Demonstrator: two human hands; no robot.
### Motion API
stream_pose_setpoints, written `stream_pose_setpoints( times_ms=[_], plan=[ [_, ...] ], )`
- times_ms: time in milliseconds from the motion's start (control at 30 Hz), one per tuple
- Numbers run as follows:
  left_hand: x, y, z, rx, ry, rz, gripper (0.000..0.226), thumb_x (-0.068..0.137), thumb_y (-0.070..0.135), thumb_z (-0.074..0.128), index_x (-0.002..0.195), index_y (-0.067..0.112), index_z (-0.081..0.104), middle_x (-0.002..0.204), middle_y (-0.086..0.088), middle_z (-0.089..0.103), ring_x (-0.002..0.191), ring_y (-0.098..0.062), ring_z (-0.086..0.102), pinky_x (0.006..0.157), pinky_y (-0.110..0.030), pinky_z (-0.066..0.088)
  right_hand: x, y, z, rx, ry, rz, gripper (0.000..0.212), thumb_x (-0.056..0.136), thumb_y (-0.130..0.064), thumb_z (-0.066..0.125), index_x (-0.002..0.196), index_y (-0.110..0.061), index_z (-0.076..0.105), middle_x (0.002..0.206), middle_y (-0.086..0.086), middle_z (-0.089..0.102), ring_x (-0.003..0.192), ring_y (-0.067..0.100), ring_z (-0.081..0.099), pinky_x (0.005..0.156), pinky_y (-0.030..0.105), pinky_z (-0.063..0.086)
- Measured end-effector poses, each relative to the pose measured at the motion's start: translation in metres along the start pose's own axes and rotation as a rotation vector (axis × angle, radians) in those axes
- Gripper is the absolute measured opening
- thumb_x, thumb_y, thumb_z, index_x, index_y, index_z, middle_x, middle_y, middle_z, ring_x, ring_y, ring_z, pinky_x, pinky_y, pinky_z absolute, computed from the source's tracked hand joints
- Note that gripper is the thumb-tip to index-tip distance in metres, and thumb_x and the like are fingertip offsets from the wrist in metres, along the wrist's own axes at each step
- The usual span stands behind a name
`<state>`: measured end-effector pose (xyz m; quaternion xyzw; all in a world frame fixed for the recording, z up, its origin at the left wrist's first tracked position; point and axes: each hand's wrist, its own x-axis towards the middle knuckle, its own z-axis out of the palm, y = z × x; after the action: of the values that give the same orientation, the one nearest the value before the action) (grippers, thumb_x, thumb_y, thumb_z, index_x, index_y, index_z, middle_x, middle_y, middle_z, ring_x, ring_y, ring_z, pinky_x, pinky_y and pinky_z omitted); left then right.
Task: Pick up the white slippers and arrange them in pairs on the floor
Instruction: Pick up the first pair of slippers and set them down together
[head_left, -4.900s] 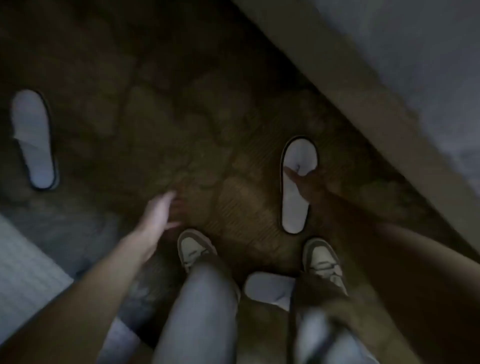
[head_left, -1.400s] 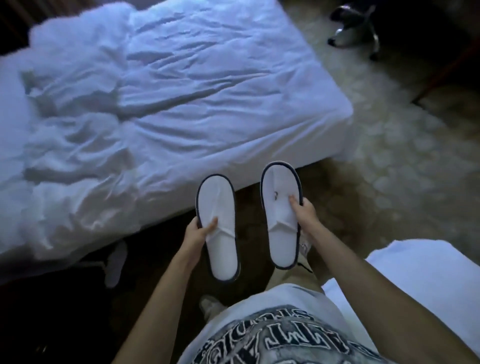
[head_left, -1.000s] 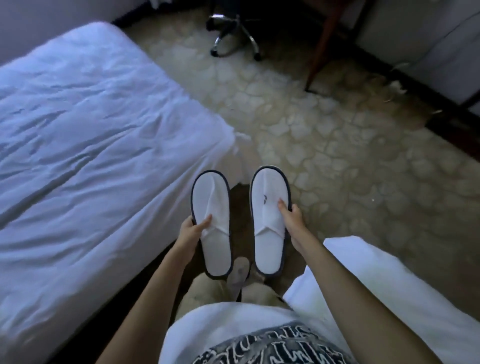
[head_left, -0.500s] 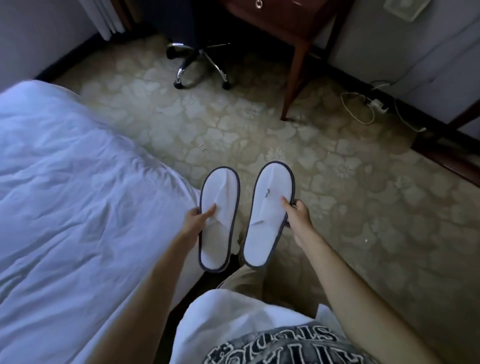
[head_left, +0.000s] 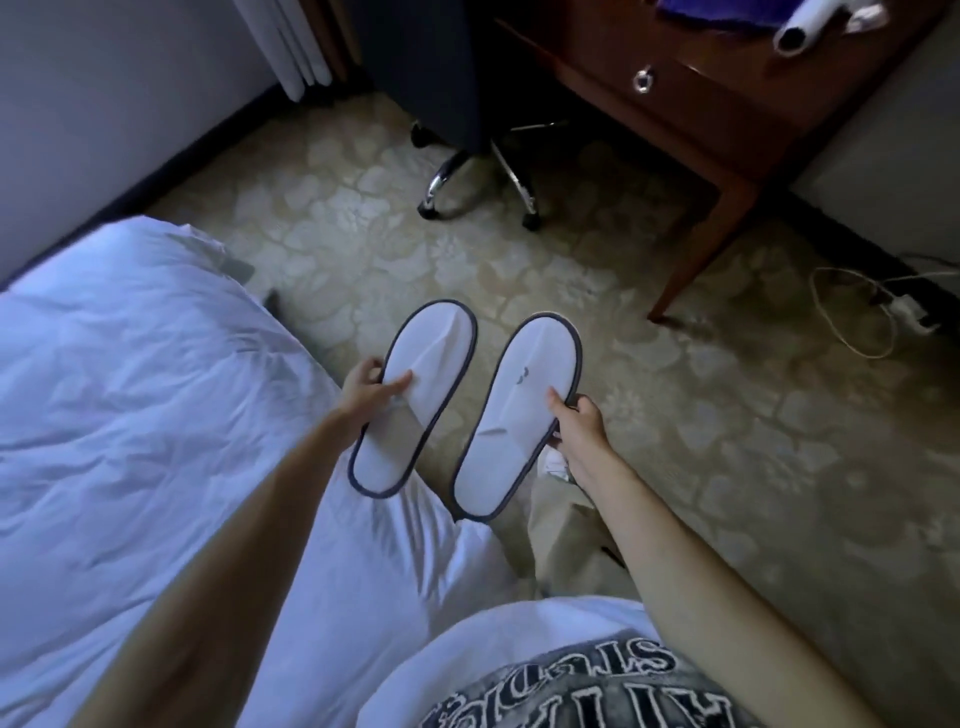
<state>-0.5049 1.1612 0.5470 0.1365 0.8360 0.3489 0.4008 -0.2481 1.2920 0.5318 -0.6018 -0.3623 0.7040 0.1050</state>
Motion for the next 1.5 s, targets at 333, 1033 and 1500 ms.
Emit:
stream_pose_setpoints(
  times_ms=[333, 1033, 1500],
  plan=[
    [0.189, 0.055, -0.067, 0.074, 0.033, -0.093, 0.052, 0.080, 0.034, 0.074, 0.122, 0.007, 0.060, 0.113, -0.014, 0.065, 0.099, -0.028, 0.065, 0.076, -0.035, 0.050, 0.139, -0.094, 0.126, 0.020, -0.025, 0.187, 0.031, 0.094, -0.026, 0.060, 0.117, -0.009, 0.050, 0.117, 0.013, 0.061, 0.107, 0.029, 0.063, 0.071, 0.031, 0.055],
    [0.674, -0.285, 0.038, 0.271, -0.214, -0.209, 0.035, 0.081, 0.028, 0.073, 0.082, 0.025, 0.038, 0.087, -0.018, 0.058, 0.074, -0.021, 0.051, 0.061, -0.042, 0.044, 0.597, 0.208, 0.344, 0.154, 0.145, 0.395, 0.011, 0.092, -0.018, 0.064, 0.095, -0.011, 0.057, 0.093, 0.003, 0.062, 0.078, 0.012, 0.059, 0.072, 0.034, 0.054],
    [0.730, -0.346, 0.074, 0.460, -0.084, -0.182, 0.042, 0.076, 0.027, 0.079, 0.101, 0.008, 0.050, 0.092, -0.006, 0.056, 0.081, -0.020, 0.051, 0.061, -0.031, 0.040, 0.679, 0.292, 0.358, -0.208, 0.278, 0.358, 0.036, 0.078, -0.031, 0.076, 0.092, 0.000, 0.066, 0.094, 0.016, 0.071, 0.076, 0.030, 0.070, 0.079, 0.053, 0.059]
  ],
)
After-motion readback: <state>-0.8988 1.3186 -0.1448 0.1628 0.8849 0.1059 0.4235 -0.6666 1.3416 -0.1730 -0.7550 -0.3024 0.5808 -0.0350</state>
